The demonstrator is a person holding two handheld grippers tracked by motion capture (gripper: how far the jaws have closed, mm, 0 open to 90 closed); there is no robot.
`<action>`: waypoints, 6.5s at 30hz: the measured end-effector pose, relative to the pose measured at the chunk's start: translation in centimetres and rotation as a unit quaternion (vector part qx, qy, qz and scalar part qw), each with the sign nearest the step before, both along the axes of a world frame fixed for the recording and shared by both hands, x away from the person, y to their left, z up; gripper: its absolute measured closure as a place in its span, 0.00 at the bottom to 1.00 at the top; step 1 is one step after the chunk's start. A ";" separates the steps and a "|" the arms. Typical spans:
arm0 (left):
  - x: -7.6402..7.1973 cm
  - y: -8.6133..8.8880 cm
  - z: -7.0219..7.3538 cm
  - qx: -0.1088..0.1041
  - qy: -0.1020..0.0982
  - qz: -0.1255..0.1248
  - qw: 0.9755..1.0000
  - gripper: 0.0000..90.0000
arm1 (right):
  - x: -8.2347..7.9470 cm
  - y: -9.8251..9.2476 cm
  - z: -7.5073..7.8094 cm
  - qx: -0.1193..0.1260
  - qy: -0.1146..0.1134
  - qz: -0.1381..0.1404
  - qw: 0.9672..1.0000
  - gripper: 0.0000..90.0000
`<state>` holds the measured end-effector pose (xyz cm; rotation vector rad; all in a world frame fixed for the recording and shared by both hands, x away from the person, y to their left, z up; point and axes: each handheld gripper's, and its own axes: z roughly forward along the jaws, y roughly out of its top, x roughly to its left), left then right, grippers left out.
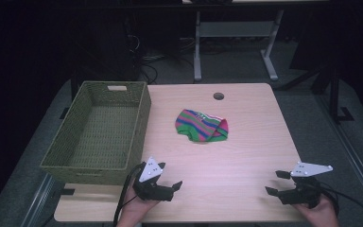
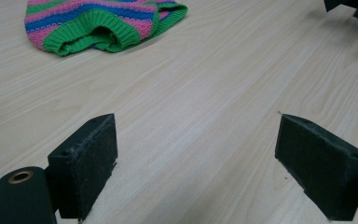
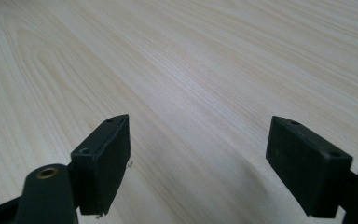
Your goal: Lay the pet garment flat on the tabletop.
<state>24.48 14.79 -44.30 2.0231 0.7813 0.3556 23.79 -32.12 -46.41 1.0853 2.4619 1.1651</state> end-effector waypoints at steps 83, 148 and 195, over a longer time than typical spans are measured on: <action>0.2 0.5 0.3 -0.013 -0.005 -0.007 1.000 0.14 | 21.5 16.5 7.7 -0.076 0.068 0.138 0.985 0.24; 0.1 0.2 0.3 -0.018 -0.011 -0.016 1.000 0.14 | 23.6 22.1 1.8 -0.184 0.080 0.017 0.980 0.68; 0.2 0.5 0.2 -0.021 -0.008 -0.005 1.000 0.15 | 20.8 17.5 8.5 -0.098 0.044 0.019 0.994 0.82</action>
